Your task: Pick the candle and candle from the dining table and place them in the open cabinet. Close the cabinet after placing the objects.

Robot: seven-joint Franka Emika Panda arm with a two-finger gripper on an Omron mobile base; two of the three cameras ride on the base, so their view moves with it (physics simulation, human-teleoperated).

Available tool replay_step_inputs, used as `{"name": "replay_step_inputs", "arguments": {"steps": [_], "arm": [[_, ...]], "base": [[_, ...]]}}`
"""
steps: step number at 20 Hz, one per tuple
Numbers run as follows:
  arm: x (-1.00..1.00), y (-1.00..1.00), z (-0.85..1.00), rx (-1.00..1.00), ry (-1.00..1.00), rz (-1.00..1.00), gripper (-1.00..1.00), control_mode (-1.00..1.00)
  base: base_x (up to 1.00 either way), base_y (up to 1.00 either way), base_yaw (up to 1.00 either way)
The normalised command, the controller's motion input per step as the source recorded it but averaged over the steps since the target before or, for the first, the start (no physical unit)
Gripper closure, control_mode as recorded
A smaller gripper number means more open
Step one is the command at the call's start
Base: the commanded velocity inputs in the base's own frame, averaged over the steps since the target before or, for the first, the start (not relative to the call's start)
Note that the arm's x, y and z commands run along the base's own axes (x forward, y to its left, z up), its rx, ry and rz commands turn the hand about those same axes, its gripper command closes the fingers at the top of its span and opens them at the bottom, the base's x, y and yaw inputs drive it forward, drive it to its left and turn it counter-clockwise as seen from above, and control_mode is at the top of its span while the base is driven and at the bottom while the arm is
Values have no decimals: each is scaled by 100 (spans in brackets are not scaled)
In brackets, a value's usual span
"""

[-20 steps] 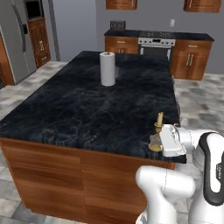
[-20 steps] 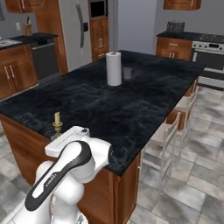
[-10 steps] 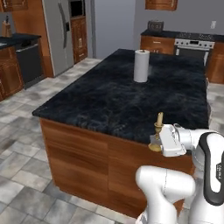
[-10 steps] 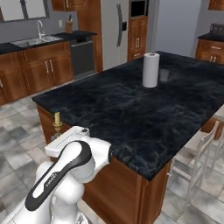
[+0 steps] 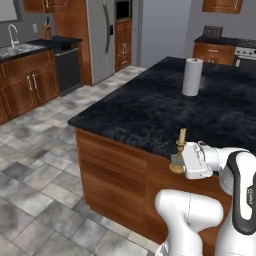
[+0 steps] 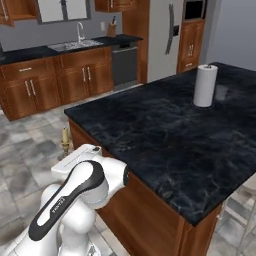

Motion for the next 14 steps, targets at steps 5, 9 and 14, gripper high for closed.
{"name": "replay_step_inputs", "arguments": {"steps": [5,9,14], "arm": [[0,0,0,0,0,0,100,100],[0,0,0,0,0,0,100,100],[0,0,0,0,0,0,100,100]], "base": [[33,29,25],[32,49,22],[38,59,18]]}}
